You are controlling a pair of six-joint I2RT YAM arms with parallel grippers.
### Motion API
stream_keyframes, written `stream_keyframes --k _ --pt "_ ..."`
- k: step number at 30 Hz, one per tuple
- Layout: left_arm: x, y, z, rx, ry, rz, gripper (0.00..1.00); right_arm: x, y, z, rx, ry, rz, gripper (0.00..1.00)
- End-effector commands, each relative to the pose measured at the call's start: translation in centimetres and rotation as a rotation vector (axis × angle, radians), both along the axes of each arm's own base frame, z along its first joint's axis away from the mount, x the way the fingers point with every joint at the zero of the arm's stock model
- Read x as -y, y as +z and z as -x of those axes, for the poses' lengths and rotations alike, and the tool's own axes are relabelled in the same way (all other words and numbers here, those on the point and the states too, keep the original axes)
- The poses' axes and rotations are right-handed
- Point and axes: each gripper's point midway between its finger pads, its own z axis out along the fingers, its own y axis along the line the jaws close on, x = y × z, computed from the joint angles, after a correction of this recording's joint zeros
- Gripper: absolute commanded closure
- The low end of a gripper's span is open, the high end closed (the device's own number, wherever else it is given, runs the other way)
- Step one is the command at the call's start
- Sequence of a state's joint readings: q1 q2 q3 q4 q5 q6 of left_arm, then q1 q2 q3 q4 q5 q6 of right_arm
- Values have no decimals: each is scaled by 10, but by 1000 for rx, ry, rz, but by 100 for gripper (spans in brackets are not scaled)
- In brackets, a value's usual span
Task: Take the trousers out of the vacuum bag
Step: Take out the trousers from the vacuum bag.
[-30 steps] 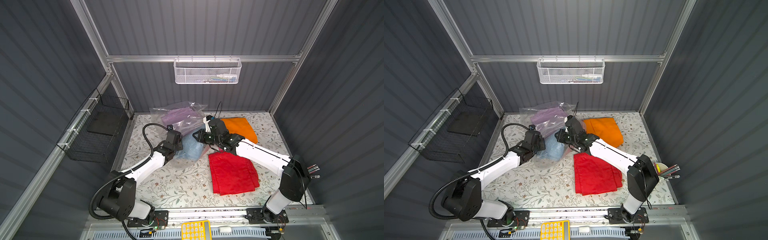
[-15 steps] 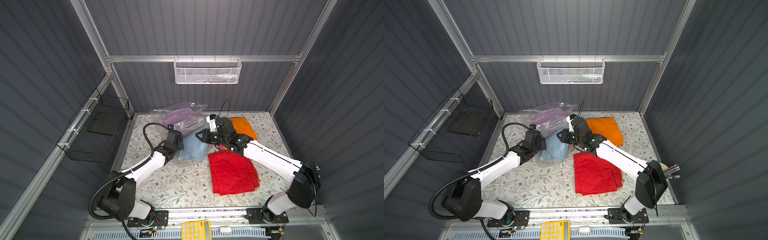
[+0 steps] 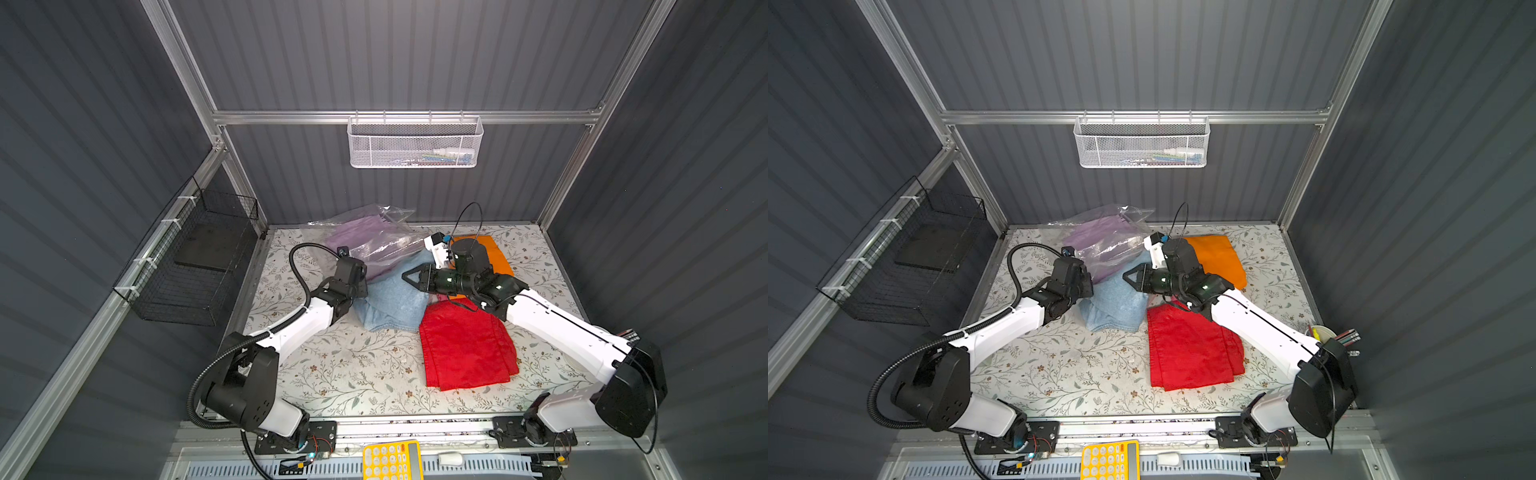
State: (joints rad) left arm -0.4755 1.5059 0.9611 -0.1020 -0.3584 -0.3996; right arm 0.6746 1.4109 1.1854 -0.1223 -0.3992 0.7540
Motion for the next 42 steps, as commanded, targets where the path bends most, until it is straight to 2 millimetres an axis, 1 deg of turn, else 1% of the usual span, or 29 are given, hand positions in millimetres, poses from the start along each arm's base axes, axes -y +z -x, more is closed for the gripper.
stream_keyframes --k 1,4,9,14,19,23,26,31,33,34,36,40,42 --pt "-5 -2 -11 1 16 -28 100 -9 114 24 282 142 -271 100" --pt "-3 -2 -15 2 20 -24 100 -14 117 35 275 200 -297 100" --pt "-3 -4 -22 4 25 -31 100 -16 111 54 258 272 -302 100" --pt "-4 -7 -31 4 36 -43 100 -9 118 70 259 300 -331 100" --pt "-13 -16 -42 -3 71 -66 100 -3 131 83 272 325 -355 100" --pt "-20 -18 -57 0 97 -75 100 1 136 95 256 357 -366 100" --pt "-17 -22 -68 -4 98 -85 100 4 139 105 249 389 -381 100" --pt "-14 -33 -82 -15 116 -93 100 10 137 116 235 408 -381 100" --pt "-16 -36 -88 -17 129 -107 100 12 129 116 211 400 -364 100" --pt "-17 -38 -91 -23 135 -116 100 18 135 122 224 395 -371 100" --pt "-20 -44 -98 -34 145 -128 100 24 132 125 208 379 -369 100" --pt "-25 -48 -106 -43 163 -136 100 38 121 122 158 297 -320 100" --pt "-29 -46 -108 -37 172 -133 100 51 109 115 103 209 -272 100"
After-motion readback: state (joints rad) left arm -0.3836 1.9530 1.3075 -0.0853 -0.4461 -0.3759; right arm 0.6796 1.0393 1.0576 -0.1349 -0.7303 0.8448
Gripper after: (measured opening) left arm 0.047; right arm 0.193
